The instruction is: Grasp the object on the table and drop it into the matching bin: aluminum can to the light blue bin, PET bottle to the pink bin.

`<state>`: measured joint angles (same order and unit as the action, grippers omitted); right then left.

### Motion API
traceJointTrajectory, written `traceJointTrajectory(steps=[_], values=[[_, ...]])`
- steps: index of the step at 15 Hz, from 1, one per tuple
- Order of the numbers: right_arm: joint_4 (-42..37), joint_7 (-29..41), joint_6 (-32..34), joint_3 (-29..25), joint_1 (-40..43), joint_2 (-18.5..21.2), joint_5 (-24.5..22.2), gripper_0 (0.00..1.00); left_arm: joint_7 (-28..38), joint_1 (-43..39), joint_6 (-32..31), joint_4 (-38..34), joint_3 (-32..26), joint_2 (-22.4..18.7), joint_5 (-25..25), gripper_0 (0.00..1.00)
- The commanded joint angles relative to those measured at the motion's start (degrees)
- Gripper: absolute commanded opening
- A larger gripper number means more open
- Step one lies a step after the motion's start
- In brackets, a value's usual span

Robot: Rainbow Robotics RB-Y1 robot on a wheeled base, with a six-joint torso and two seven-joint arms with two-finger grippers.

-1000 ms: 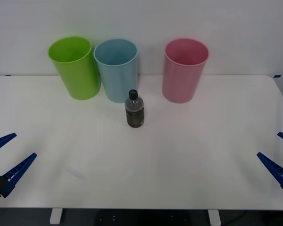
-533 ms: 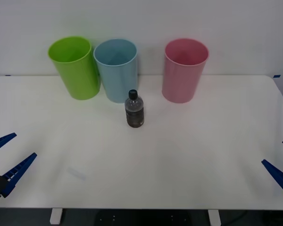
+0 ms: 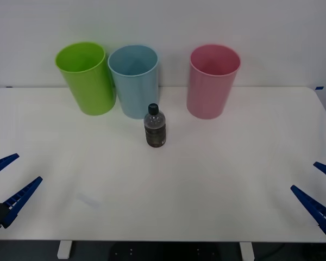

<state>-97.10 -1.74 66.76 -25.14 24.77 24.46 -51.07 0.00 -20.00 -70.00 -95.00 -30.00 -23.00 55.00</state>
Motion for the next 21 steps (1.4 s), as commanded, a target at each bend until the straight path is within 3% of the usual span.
traceJointTrajectory(steps=[1,7,16,21], values=[[1.9,-1.8,-0.8,2.6,-2.0,0.0,0.0,1.00,0.0,0.0,0.0,0.0,0.0,0.0,0.0,1.00],[8.6,-11.8,-2.7,8.0,-8.7,0.0,-0.1,1.00,0.0,0.0,0.0,0.0,0.0,0.0,0.0,1.00],[9.6,-14.8,-13.6,20.0,-15.0,0.0,-0.5,1.00,0.0,0.0,0.0,0.0,0.0,0.0,0.0,1.00],[9.6,-17.0,-17.0,21.4,-17.4,-3.7,-5.8,1.00,0.0,0.0,0.0,0.0,0.0,0.0,0.0,1.00]])
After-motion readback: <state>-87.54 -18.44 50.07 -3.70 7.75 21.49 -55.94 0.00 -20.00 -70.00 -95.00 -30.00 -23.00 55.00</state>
